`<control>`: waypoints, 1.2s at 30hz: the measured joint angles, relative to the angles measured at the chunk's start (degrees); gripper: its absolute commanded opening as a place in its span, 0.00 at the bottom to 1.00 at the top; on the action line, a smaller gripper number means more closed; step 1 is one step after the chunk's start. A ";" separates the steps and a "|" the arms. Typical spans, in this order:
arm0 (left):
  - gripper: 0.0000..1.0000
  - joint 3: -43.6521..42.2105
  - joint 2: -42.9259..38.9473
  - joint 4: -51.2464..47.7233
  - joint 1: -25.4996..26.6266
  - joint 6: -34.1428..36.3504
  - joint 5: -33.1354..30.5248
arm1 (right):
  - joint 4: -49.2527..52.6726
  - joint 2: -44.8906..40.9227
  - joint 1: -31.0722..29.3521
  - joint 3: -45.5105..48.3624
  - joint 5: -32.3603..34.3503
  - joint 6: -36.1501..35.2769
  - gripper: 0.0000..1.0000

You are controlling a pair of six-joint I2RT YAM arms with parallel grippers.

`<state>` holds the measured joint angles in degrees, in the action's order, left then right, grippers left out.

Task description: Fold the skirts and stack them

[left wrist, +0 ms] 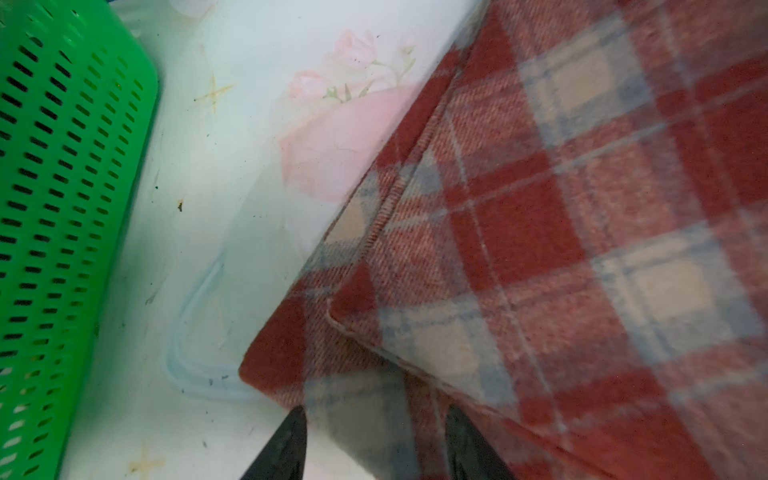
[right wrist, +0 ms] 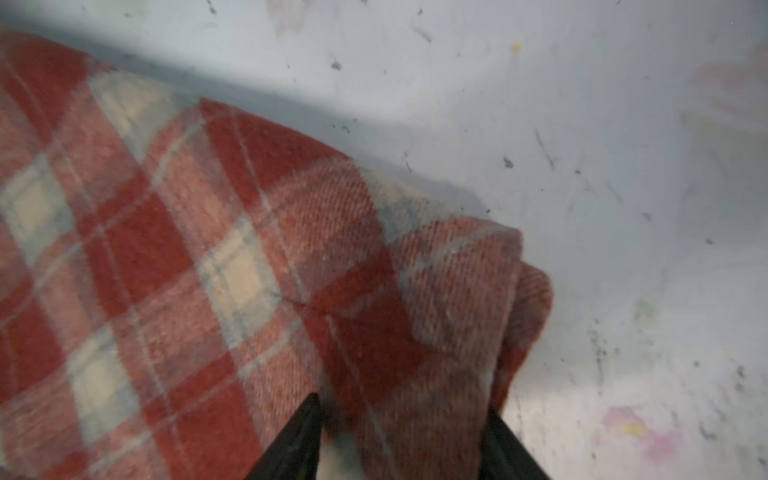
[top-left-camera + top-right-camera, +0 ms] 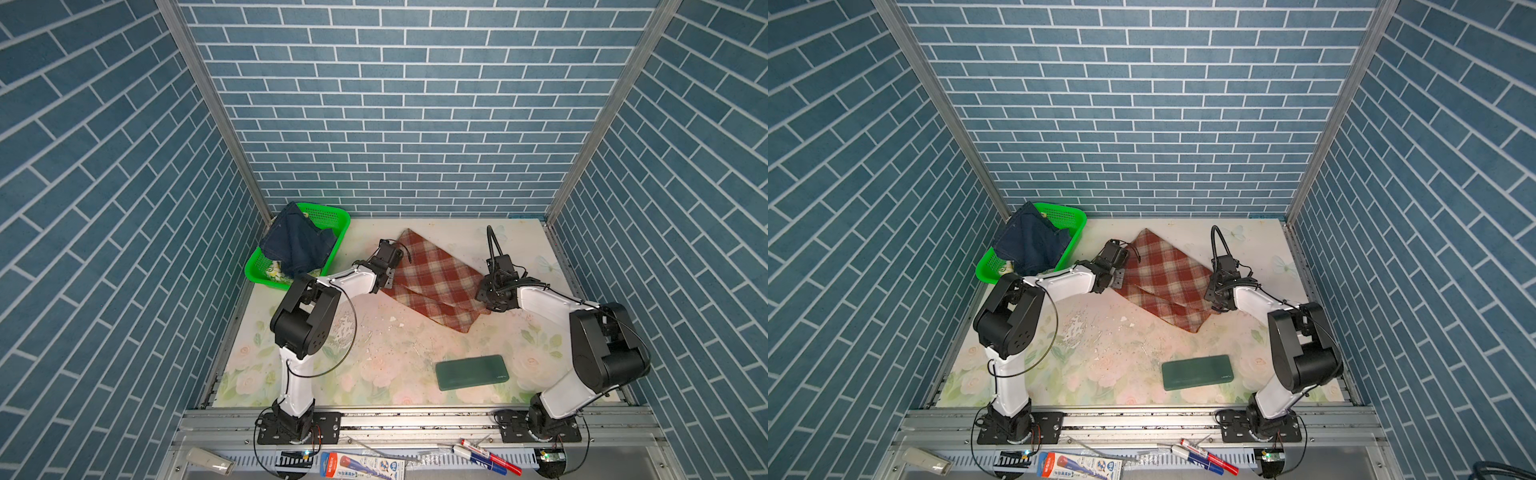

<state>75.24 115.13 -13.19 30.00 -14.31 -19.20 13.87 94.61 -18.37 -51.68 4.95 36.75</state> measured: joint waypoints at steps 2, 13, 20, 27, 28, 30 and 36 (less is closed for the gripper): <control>0.19 0.20 1.46 -0.26 -0.17 0.00 0.35 | -0.66 2.45 0.00 -0.28 -0.02 -0.63 0.49; 0.00 -5.53 -1.05 2.64 0.28 -2.93 4.35 | -5.25 12.59 2.29 -11.30 -4.39 -8.09 0.50; 0.08 -12.11 -5.33 6.47 4.98 -7.78 7.19 | -5.31 21.00 5.27 -23.47 -7.69 -13.70 0.62; 0.53 -18.45 -12.13 7.91 8.44 -11.58 14.19 | -4.70 21.64 7.56 -31.80 -10.84 -17.66 0.75; 0.54 -19.02 -13.53 7.45 8.33 -11.74 14.53 | -4.55 20.72 7.76 -31.82 -10.82 -18.01 0.75; 0.55 -19.58 -16.22 6.82 7.93 -11.85 14.80 | -4.11 18.43 7.91 -31.61 -10.71 -18.27 0.74; 0.53 -20.61 -20.92 7.45 4.22 -12.74 16.24 | -4.55 7.67 7.89 -25.70 -8.55 -16.11 0.70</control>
<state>54.63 94.21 -5.74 34.22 -27.05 -2.96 9.32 102.28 -10.48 -77.38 -3.60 20.64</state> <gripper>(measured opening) 0.542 0.705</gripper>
